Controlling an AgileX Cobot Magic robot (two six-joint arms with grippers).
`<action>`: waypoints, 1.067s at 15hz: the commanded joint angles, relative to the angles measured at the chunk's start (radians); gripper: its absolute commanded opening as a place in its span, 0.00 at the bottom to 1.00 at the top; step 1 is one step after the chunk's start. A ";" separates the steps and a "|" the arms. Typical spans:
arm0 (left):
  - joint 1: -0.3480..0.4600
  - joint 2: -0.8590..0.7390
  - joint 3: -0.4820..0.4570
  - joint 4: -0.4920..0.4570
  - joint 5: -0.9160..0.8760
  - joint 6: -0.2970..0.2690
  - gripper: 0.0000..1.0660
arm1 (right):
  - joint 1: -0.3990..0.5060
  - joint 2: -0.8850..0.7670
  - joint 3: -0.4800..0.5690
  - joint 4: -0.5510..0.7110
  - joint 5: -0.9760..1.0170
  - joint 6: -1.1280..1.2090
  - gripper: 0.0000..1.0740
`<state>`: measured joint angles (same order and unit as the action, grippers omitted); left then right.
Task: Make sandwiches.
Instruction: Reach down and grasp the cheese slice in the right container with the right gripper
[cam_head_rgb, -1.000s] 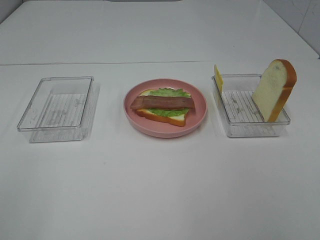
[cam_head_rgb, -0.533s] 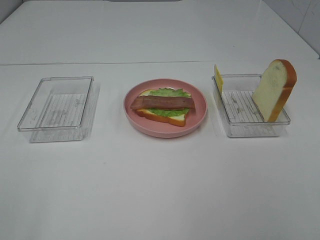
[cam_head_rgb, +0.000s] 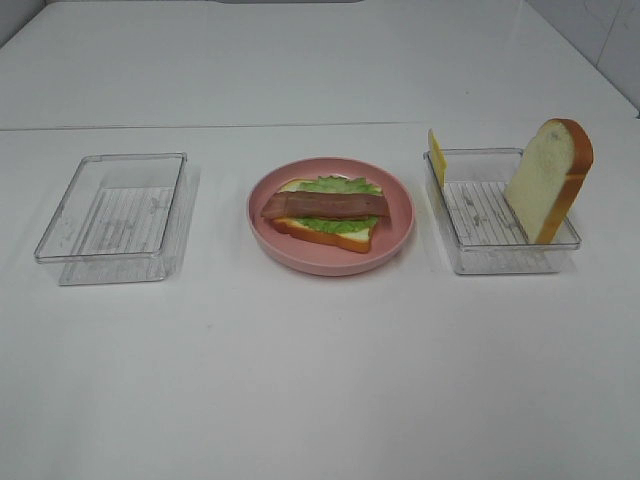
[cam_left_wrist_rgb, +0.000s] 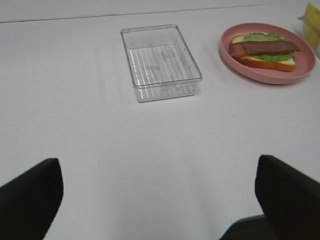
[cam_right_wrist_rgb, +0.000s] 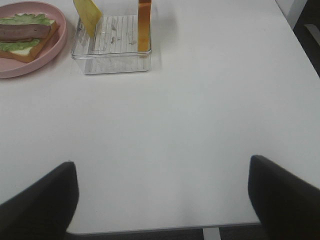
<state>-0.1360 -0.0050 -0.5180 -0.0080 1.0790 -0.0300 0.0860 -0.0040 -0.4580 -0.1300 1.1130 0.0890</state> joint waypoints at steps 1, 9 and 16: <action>0.077 -0.023 0.001 -0.003 -0.009 -0.001 0.92 | -0.004 -0.021 0.000 0.002 -0.001 -0.003 0.84; 0.162 -0.023 0.001 -0.003 -0.009 0.001 0.92 | -0.004 -0.021 0.000 0.002 -0.001 -0.003 0.84; 0.162 -0.016 0.001 -0.003 -0.009 0.001 0.92 | -0.004 -0.021 0.000 0.009 -0.010 0.005 0.84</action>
<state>0.0240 -0.0050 -0.5180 -0.0080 1.0790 -0.0300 0.0860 -0.0040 -0.4580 -0.1260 1.1120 0.0910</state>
